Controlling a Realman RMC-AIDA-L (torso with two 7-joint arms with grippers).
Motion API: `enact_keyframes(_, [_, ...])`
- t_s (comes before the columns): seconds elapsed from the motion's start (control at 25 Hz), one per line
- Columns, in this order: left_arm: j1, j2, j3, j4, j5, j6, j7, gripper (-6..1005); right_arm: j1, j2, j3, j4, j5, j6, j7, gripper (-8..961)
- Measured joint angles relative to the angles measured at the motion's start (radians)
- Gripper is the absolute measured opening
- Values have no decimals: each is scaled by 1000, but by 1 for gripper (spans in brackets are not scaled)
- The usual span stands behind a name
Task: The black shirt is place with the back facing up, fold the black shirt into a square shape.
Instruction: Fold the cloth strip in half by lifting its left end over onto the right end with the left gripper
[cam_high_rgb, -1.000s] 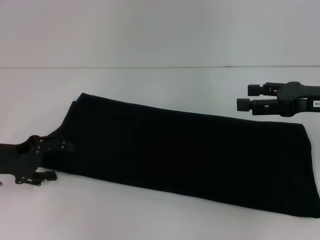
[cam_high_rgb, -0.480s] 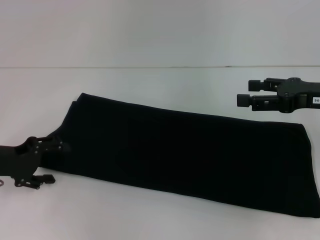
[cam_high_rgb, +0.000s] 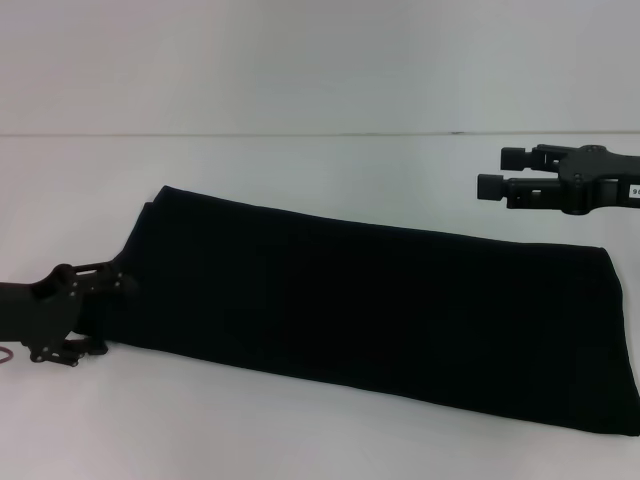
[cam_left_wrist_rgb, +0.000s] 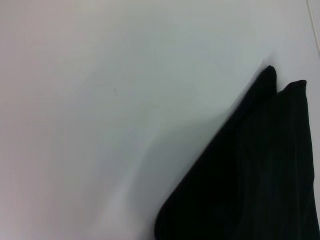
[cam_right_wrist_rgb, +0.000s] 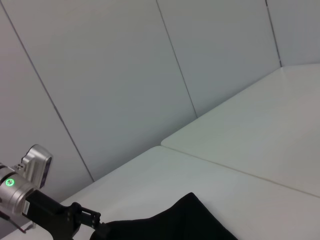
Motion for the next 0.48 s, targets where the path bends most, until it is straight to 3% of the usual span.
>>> enact_keyframes(0.48, [-16,8,8,-22,4,-57,13,947,-5,-1,0,0,24,-7,-2,897])
